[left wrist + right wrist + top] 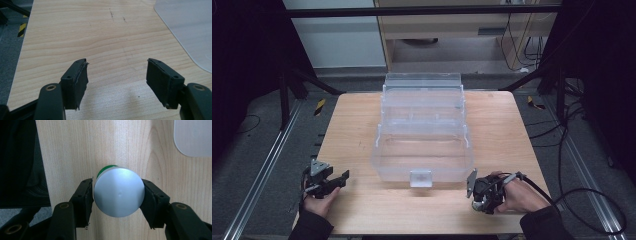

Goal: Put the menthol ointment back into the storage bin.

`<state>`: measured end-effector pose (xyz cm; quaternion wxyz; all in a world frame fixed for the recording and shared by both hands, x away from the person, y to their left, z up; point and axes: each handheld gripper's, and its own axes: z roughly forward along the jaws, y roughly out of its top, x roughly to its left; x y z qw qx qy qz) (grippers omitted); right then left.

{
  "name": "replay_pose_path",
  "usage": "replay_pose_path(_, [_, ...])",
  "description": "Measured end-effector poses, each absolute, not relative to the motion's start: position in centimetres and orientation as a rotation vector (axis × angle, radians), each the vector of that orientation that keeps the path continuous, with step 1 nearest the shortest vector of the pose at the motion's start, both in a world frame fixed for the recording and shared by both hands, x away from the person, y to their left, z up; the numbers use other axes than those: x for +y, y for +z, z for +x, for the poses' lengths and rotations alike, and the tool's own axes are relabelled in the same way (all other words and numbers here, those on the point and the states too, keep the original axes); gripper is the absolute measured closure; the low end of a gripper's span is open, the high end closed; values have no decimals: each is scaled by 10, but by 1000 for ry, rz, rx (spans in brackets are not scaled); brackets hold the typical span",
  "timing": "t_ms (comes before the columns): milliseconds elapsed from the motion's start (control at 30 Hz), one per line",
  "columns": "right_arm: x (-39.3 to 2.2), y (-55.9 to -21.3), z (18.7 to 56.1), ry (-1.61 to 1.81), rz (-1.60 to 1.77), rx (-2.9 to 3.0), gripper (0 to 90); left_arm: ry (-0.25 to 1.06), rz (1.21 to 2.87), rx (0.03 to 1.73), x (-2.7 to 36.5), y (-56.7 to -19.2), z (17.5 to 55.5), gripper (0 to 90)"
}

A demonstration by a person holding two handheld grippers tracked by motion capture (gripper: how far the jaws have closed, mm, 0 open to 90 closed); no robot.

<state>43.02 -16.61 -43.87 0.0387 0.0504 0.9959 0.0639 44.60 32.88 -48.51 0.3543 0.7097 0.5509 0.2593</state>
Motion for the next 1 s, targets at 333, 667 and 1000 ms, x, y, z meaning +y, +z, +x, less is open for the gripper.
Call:
replay_pose_path(333, [-166,-438,432,197,165,3064,497,668,1836,1424,329,-485,446,330])
replay_pose_path(667, [-167,-434,432,208,199,3074,499,665,1836,1427,329,-486,446,329])
replay_pose_path(1000, [-168,-413,431,267,214,3056,499,661,1841,1423,328,-486,446,329])
